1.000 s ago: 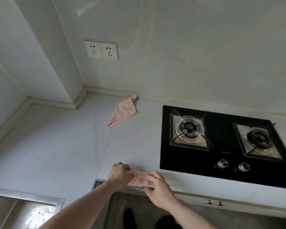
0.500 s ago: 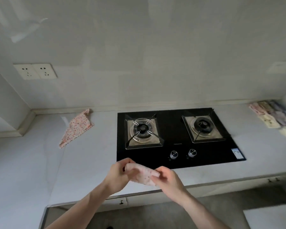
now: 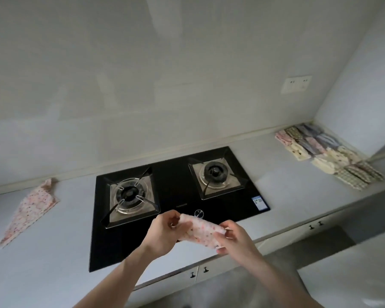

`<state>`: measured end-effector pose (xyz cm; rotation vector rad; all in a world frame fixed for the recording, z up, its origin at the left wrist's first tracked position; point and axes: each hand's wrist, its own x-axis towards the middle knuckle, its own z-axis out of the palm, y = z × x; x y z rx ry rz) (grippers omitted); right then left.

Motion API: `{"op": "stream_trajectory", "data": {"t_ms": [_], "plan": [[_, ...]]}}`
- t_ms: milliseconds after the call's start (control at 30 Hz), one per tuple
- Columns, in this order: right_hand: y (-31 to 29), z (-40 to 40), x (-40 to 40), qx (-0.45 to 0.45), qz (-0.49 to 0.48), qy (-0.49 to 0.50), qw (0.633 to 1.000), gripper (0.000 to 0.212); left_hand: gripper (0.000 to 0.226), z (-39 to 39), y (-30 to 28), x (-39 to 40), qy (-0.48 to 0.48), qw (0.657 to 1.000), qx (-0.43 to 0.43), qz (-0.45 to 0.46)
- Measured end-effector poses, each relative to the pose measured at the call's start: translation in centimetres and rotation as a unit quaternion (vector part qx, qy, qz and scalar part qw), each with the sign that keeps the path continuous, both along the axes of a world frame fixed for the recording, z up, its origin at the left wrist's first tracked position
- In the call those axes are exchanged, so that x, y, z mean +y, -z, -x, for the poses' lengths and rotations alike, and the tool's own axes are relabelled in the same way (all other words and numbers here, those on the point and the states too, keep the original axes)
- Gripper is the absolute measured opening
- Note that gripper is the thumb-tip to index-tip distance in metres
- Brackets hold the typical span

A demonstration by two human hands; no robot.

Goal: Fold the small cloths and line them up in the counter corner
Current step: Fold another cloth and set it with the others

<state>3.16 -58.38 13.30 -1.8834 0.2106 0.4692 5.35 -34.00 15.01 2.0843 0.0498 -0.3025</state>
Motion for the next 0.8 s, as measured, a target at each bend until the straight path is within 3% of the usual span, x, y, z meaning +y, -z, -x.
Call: {"op": "stream_trajectory", "data": {"t_ms": [233,367,533,567,633,800], "plan": [[0.6,-3.1,-5.0,-0.019,0.091,0.102,0.99,0.03,0.018,-7.9,-0.6,-6.6,0.085,0.996,-0.003,-0.038],[1.2,-5.1,-9.2,-0.034,0.167,0.143,0.975,0.027,0.021,-11.1,-0.5,-11.4,0.132,0.99,0.002,-0.055],[1.3,-8.2,-13.1,-0.028,-0.04,0.192,0.98,0.028,0.021,-14.2,-0.5,-15.3,0.131,0.99,0.0,-0.061],[2.1,-9.3,-13.8,-0.043,-0.012,0.229,0.973,0.02,0.022,-15.0,-0.4,-15.9,0.124,0.99,0.002,-0.065],[3.0,-11.5,-15.3,0.005,-0.047,0.26,0.964,0.012,0.022,-16.7,-0.1,-17.1,0.108,0.992,0.01,-0.064],[3.8,-17.9,-22.2,0.062,-0.089,0.309,0.945,0.008,0.017,-20.4,1.3,-21.4,0.058,0.997,0.027,-0.049]]}}
